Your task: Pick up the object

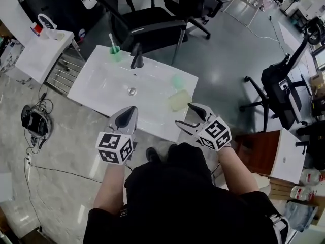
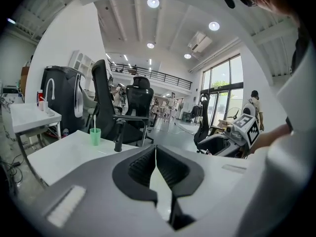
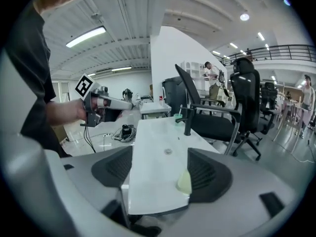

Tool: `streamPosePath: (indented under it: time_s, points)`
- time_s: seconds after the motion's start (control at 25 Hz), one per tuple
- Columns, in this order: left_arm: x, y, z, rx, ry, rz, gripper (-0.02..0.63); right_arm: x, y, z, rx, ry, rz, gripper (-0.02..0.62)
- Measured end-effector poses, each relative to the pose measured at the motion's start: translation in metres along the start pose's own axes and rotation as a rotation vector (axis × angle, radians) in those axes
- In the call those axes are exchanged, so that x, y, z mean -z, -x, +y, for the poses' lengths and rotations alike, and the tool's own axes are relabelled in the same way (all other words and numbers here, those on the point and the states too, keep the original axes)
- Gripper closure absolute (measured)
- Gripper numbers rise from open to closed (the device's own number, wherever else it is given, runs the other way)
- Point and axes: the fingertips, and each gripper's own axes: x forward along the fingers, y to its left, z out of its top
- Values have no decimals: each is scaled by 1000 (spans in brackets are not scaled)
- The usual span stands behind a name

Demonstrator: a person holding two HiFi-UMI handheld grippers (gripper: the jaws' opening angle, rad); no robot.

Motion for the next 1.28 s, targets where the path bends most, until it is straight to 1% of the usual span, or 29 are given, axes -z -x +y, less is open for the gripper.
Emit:
streamPosePath:
  time_s: [0.16,0.28,0.44,0.76,1.08,1.28]
  points:
    - [1,2,13,6,12,-3,592,13,-23,-1,-14,34,88,276]
    - [2,-3,18,12,6,0,592,22,-38,-7,-21,62,132,276]
    - [6,-16,21,9,22,5,592,38,-54,-20,-38,97,191,276]
    - [9,-41,25,-12,46,31,592,80,-76,-34,-160,201,338,276]
    - [18,-59,24,-15,62,64,592,119,-93,-57,-209,313,470,276]
    - [23,-63,21,-17,75,77,592,140,-95,-61,-261,388,545,276]
